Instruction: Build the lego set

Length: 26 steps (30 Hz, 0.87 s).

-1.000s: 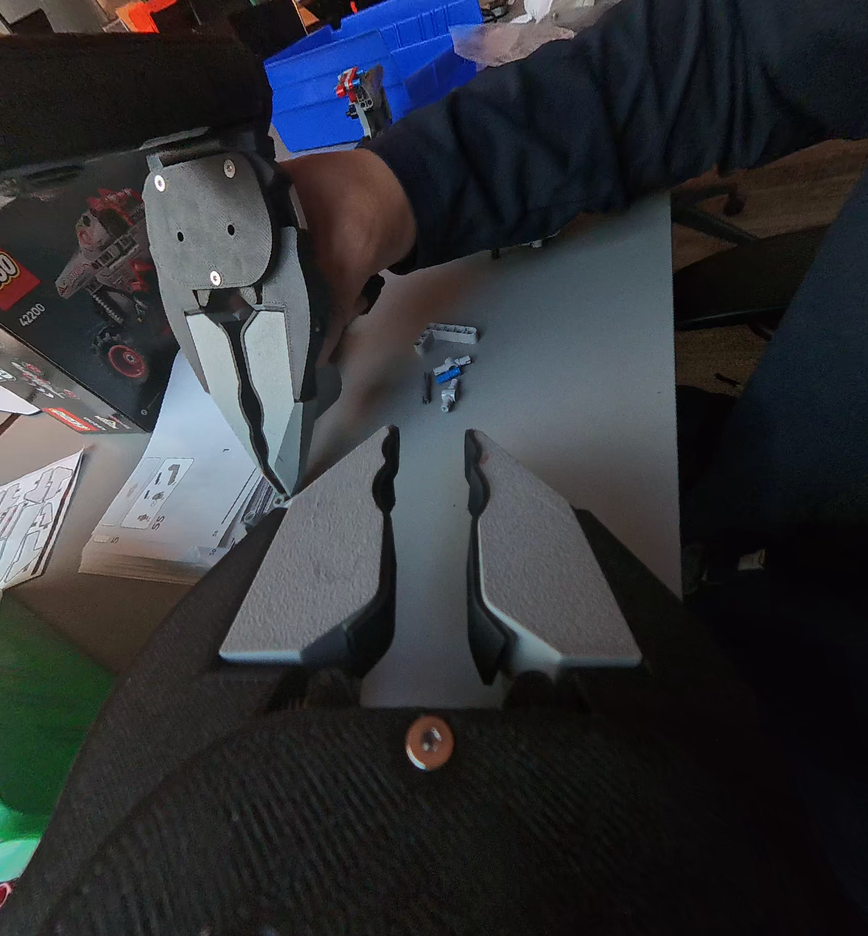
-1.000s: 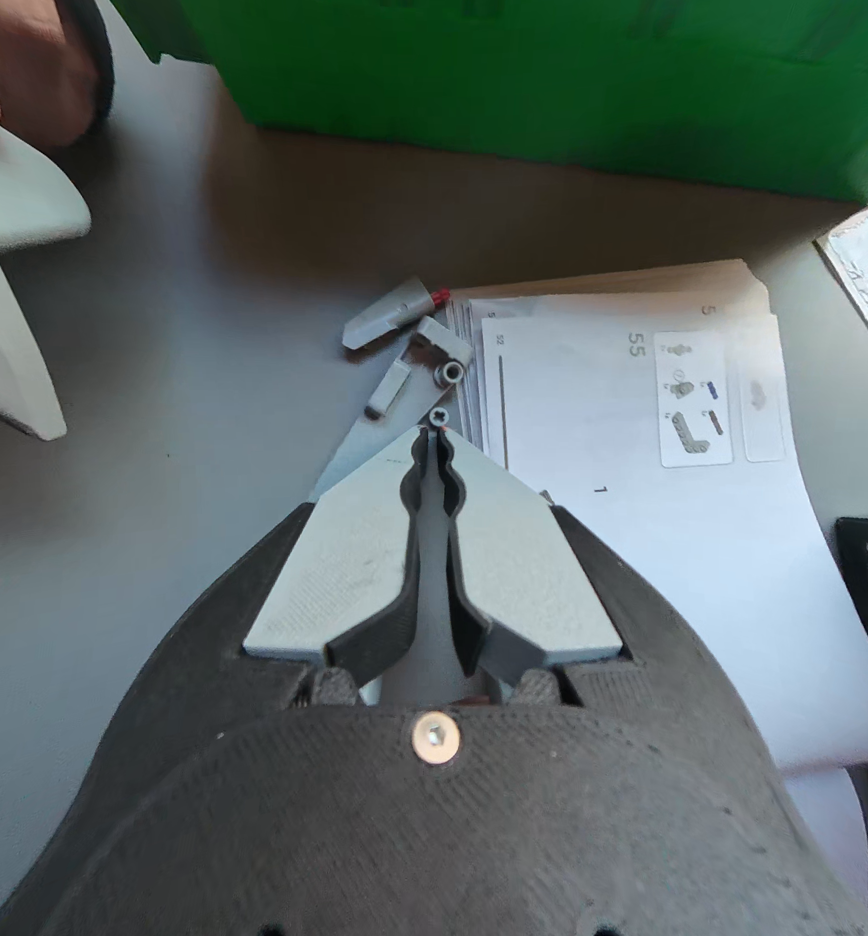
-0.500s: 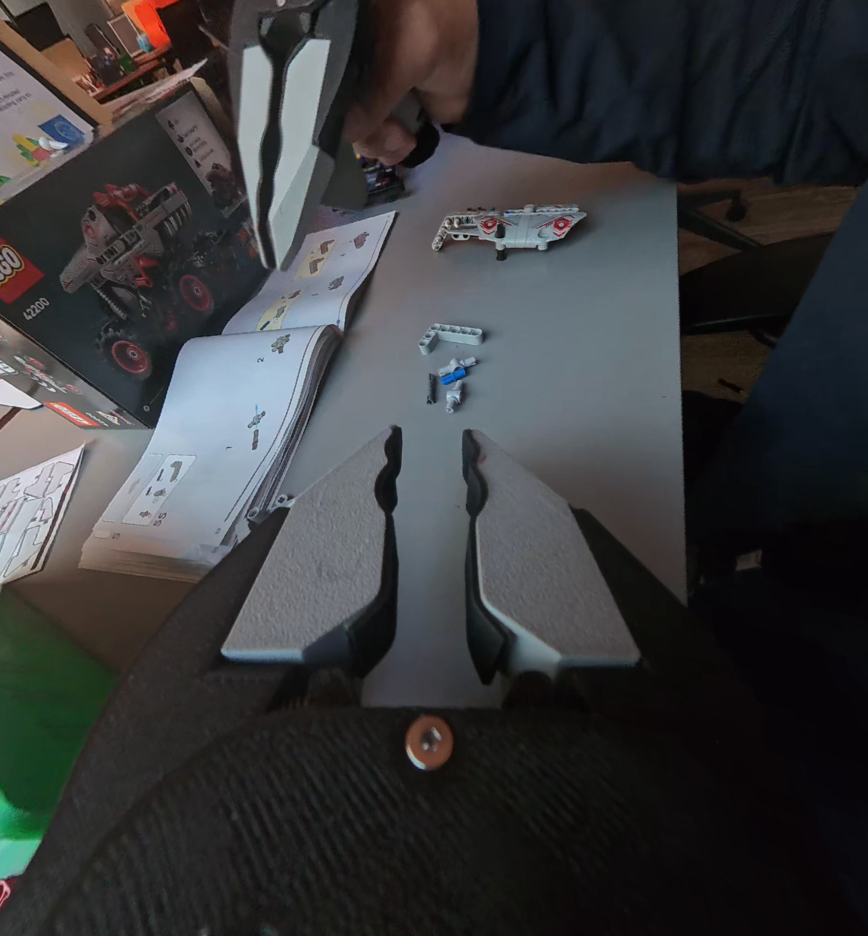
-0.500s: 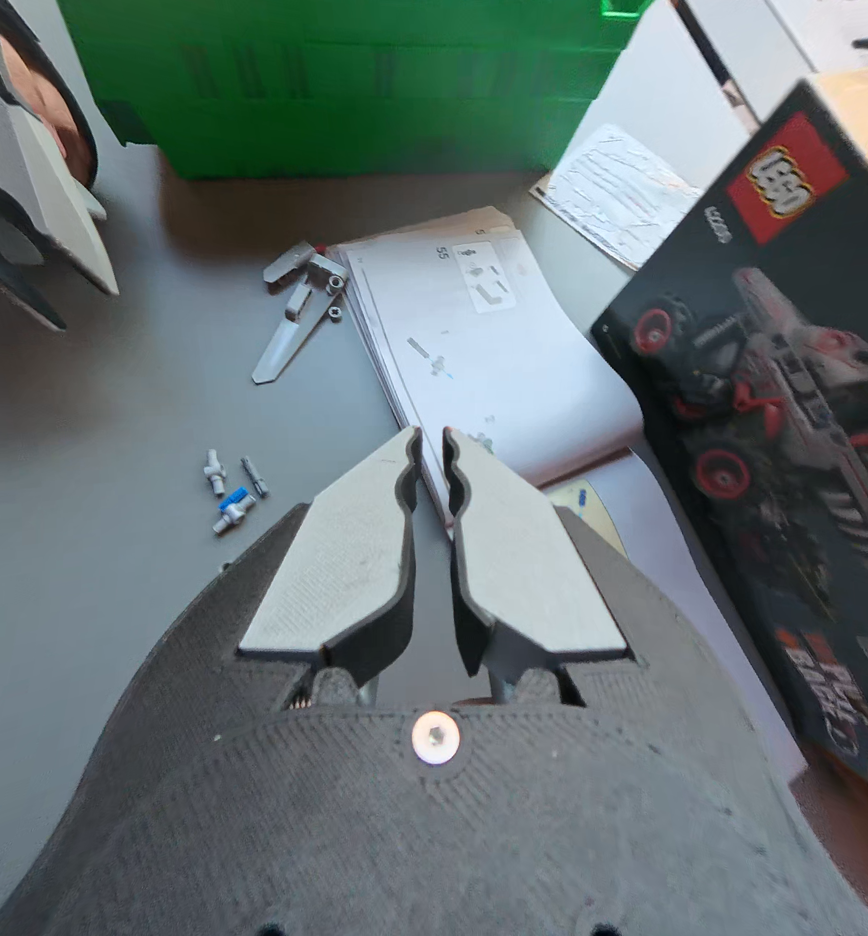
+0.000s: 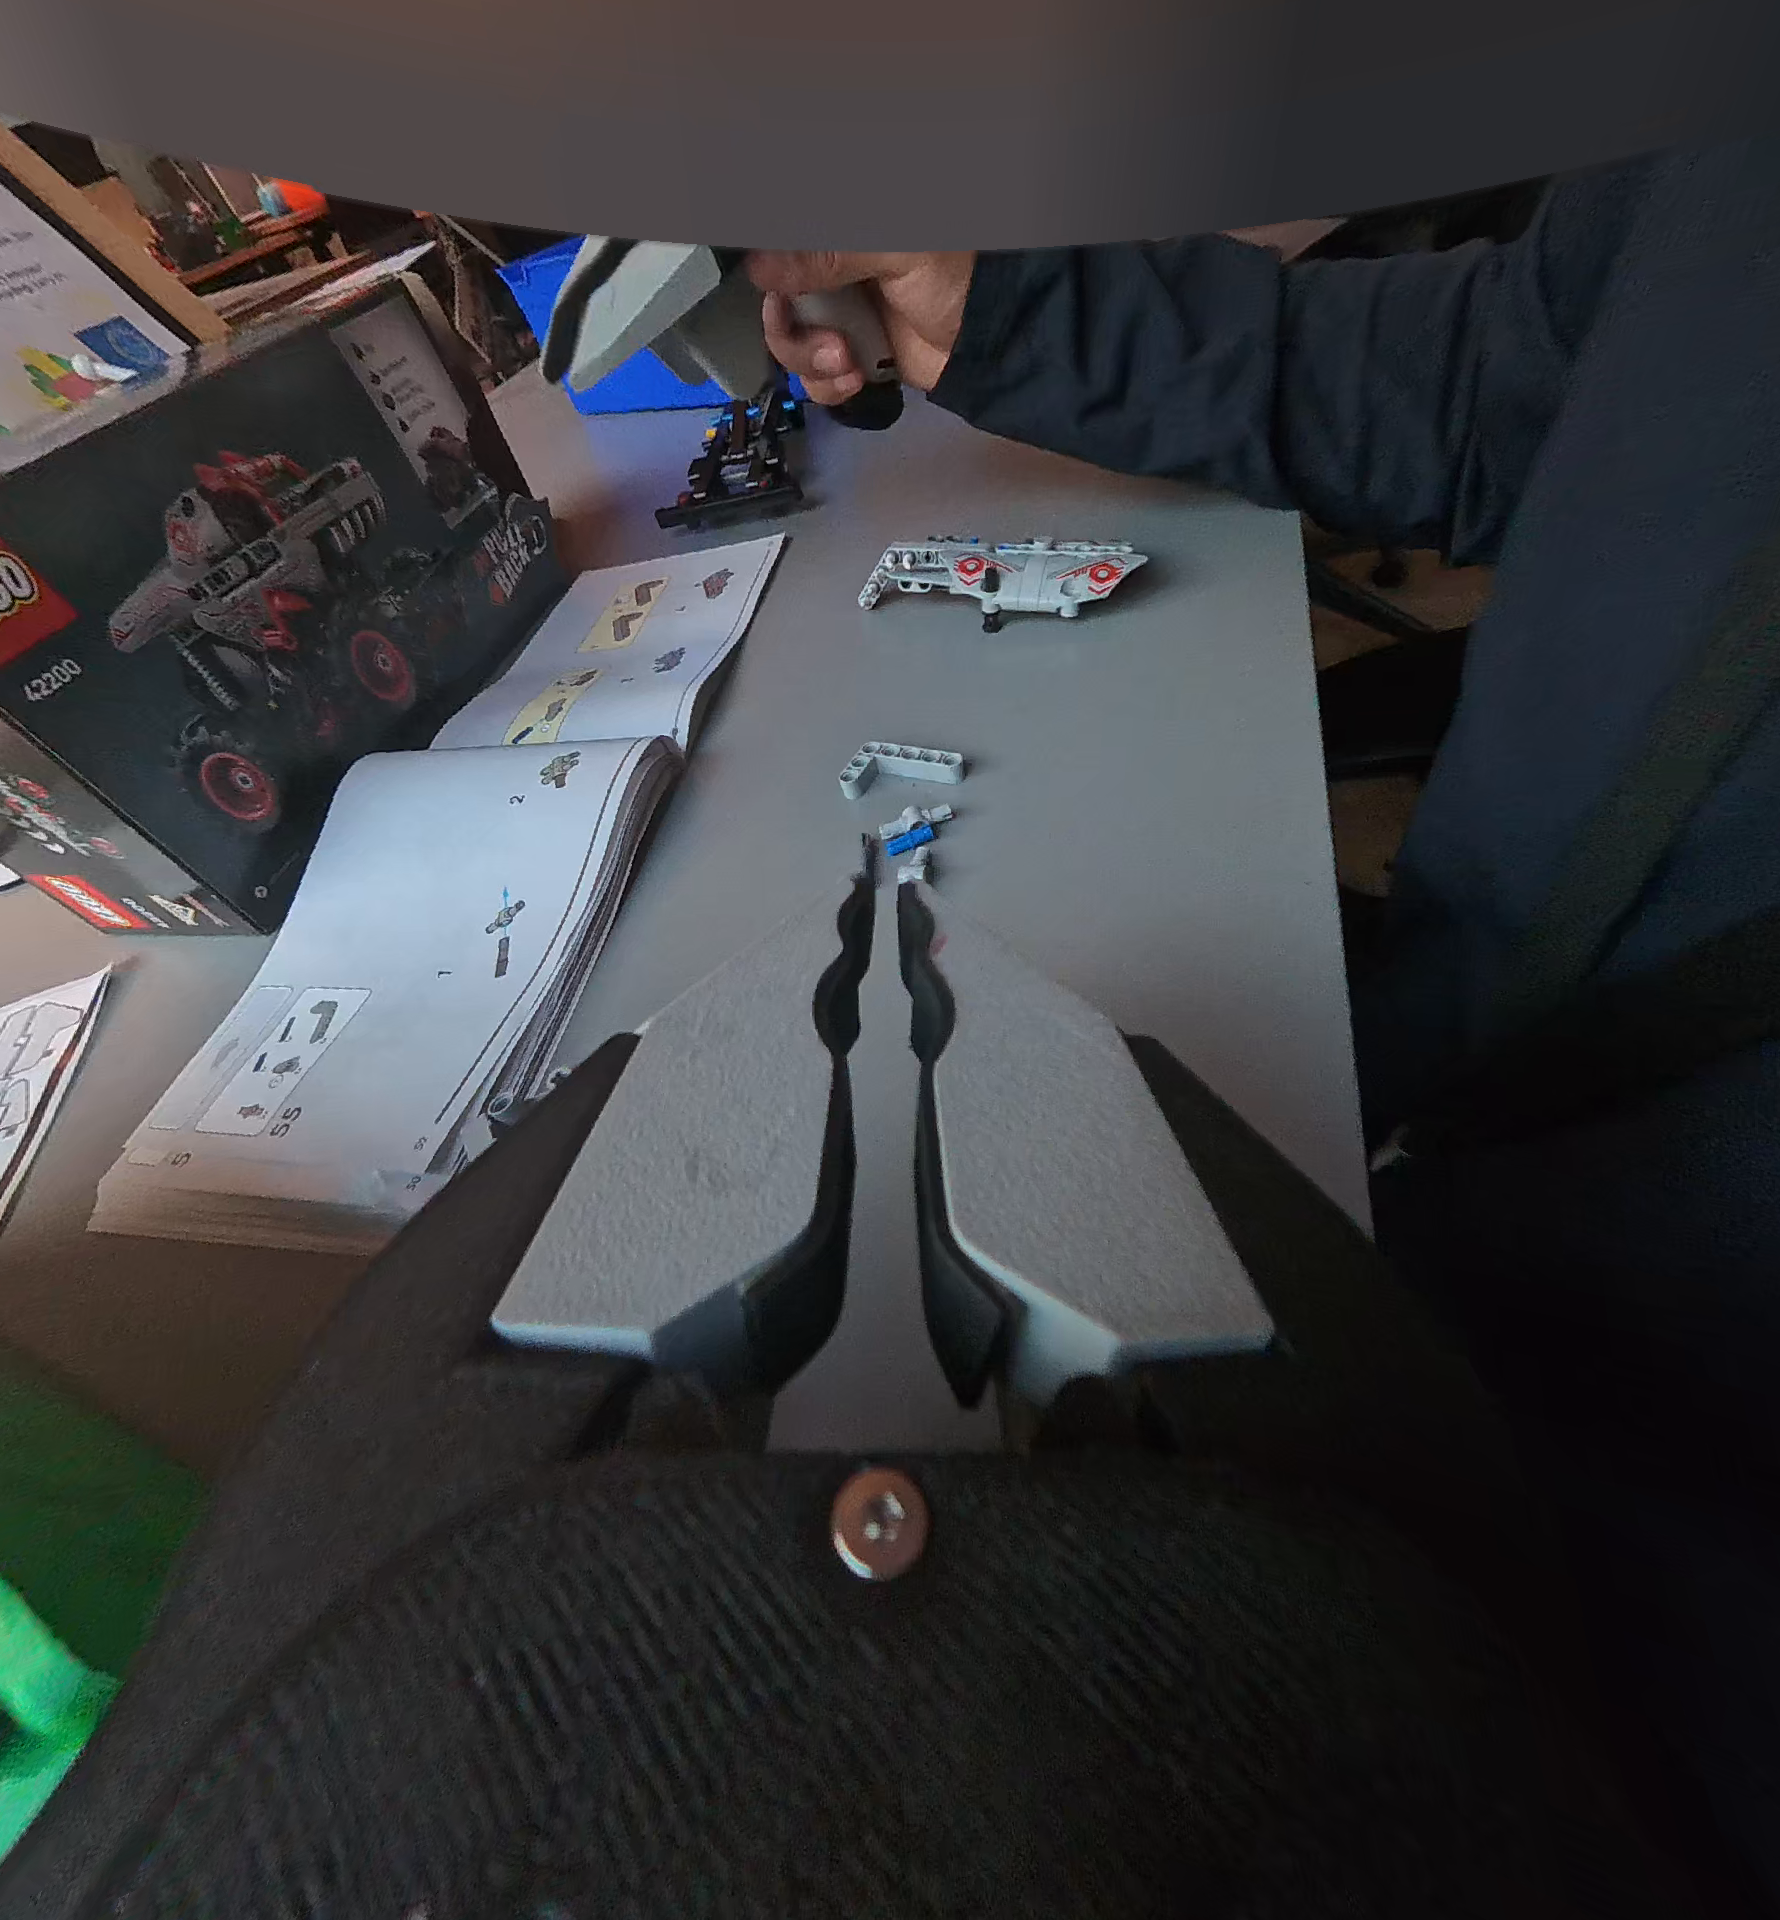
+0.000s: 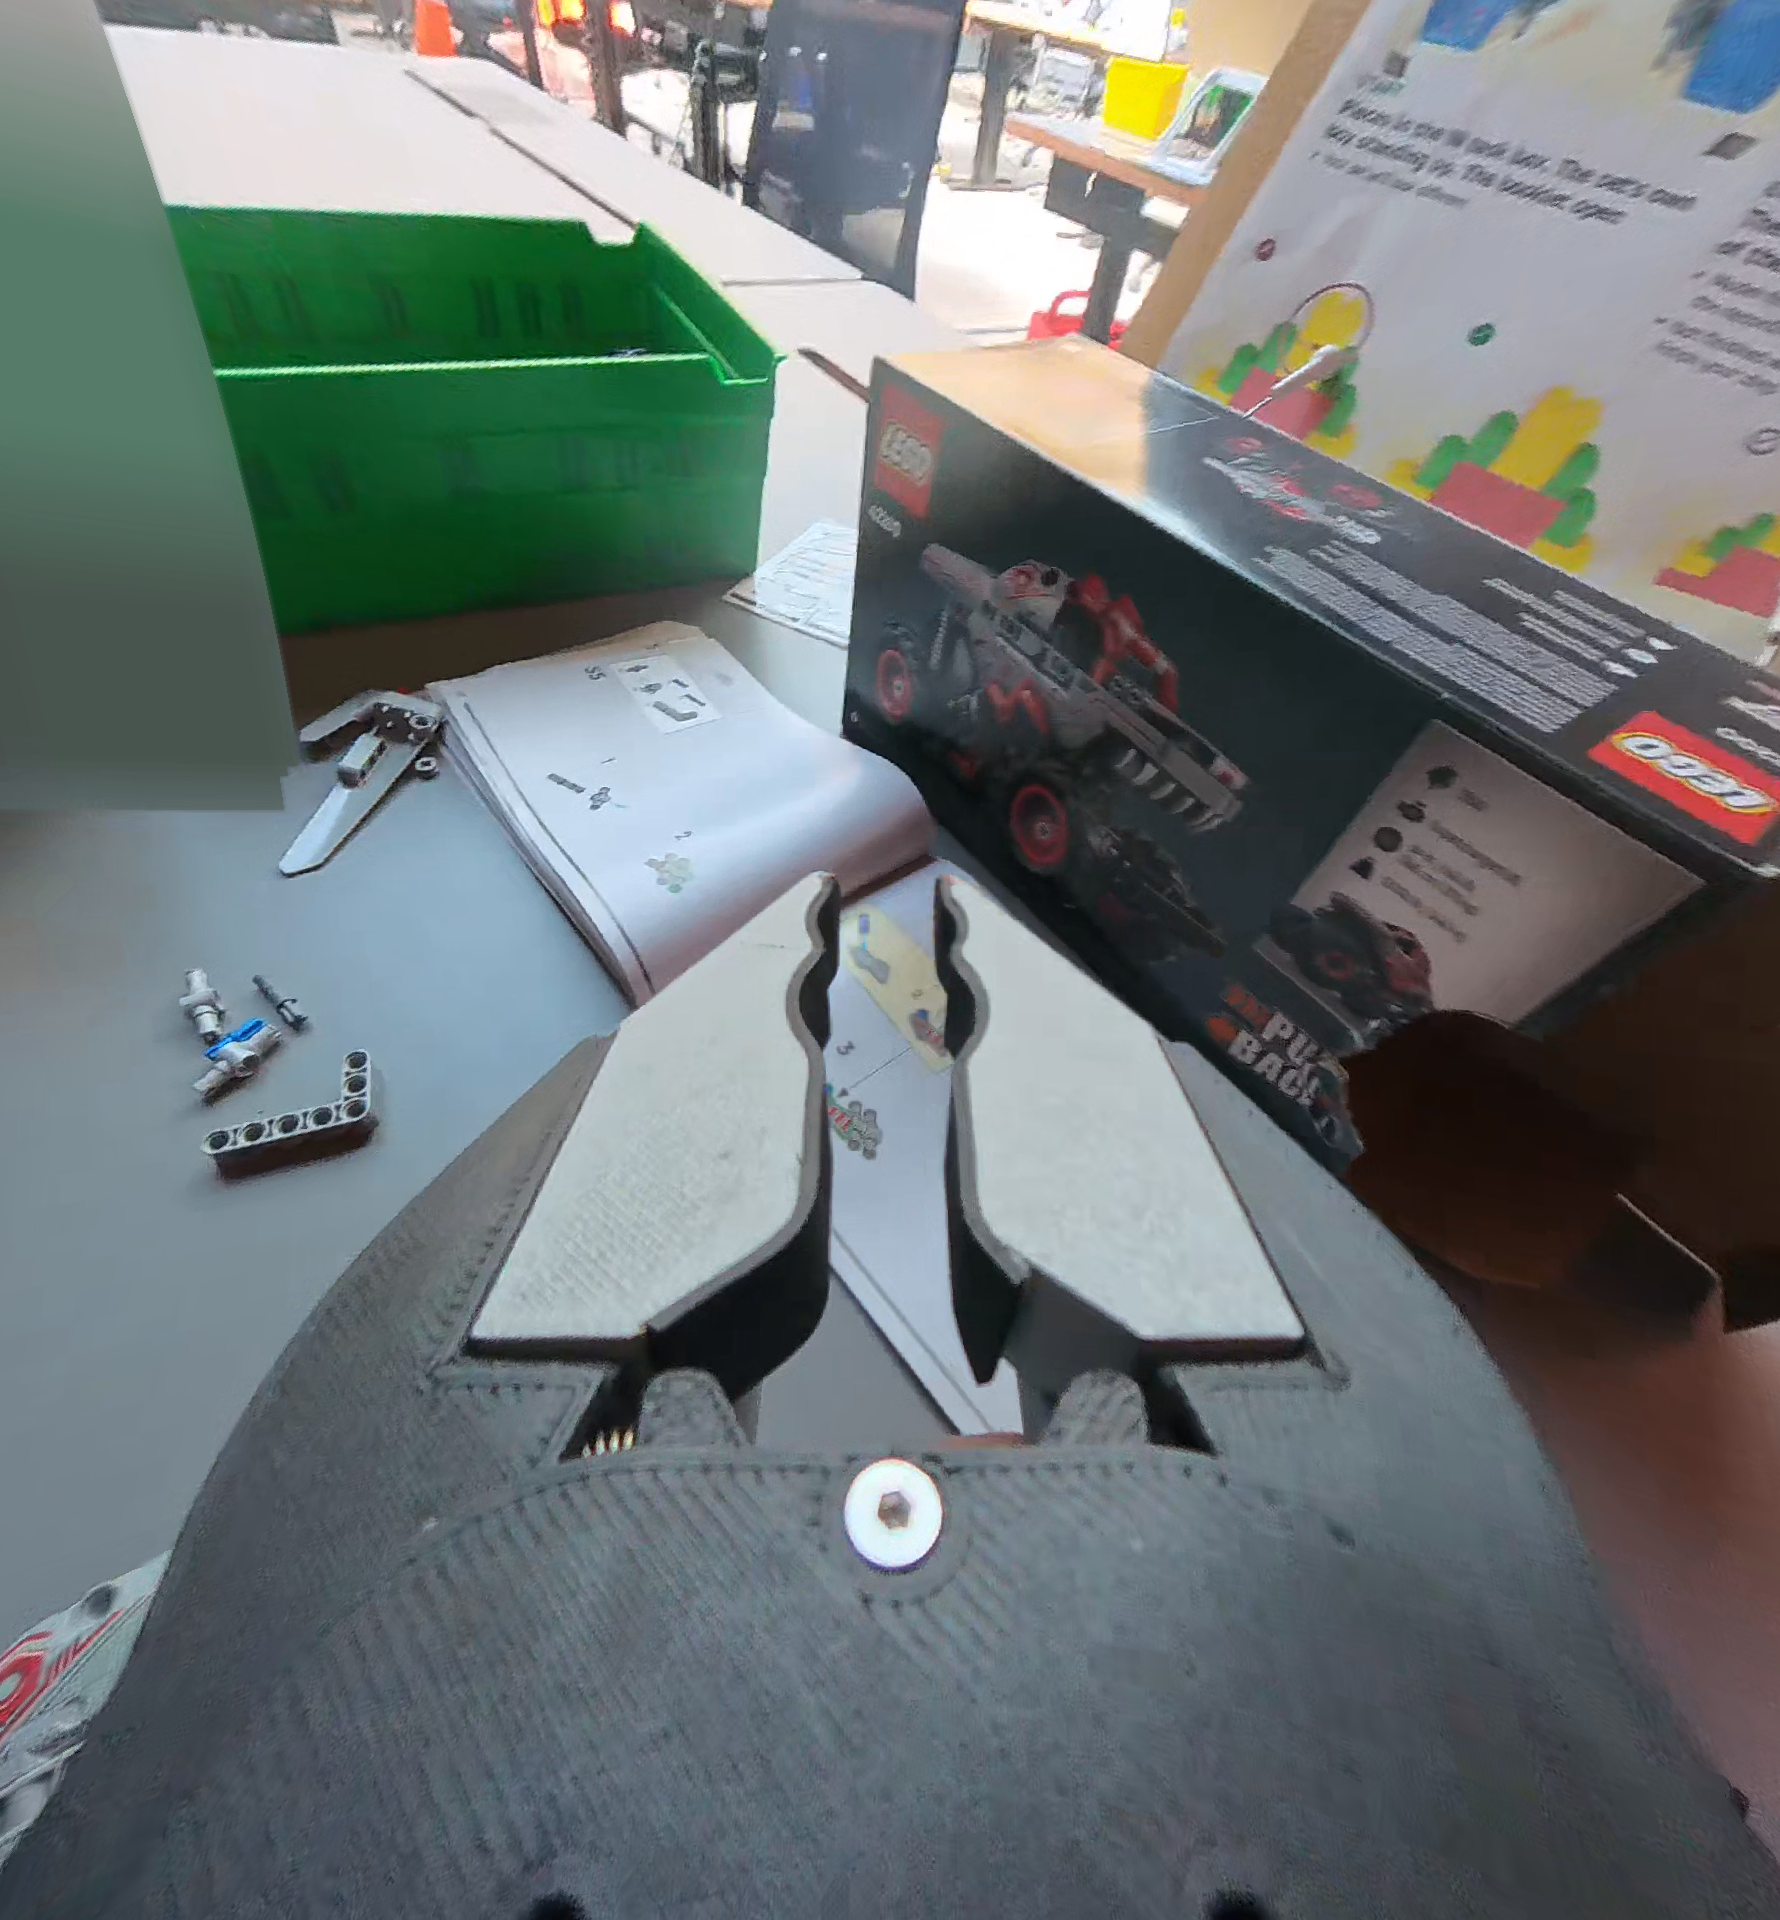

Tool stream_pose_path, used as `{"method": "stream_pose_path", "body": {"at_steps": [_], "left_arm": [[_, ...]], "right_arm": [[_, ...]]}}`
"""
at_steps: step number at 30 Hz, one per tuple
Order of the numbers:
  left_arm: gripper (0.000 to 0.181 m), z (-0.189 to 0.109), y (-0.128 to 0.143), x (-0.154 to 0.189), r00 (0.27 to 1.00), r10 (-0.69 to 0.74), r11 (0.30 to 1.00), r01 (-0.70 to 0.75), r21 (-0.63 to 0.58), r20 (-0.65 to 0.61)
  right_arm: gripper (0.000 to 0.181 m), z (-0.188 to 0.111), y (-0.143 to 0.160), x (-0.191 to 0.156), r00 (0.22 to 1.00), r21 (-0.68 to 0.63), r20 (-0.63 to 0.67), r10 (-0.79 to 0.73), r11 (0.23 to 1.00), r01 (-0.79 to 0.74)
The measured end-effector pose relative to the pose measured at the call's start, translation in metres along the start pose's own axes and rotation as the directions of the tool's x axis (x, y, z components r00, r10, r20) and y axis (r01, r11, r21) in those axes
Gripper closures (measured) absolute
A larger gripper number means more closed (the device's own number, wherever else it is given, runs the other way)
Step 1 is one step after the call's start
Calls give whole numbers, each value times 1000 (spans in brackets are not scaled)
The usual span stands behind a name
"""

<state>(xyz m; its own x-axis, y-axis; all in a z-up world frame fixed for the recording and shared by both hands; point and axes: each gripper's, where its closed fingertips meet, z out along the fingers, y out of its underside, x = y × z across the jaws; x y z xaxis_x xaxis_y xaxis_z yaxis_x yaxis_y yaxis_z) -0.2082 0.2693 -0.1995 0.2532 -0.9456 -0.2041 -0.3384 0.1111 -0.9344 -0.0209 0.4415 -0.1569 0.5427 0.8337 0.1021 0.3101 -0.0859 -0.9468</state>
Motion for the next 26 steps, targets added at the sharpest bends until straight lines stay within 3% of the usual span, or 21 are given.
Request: {"method": "stream_pose_path", "body": {"at_steps": [9, 26], "left_arm": [[180, -1, -1, -1, 1000, -15, 1000, 16, 11, -10], [177, -3, -4, -1, 998, -53, 998, 54, 37, -32]], "right_arm": [[169, -14, -22, 6, 994, 115, -96, -42, 992, 53], [171, -35, -34, 23, 991, 229, -125, 36, 973, -6]]}}
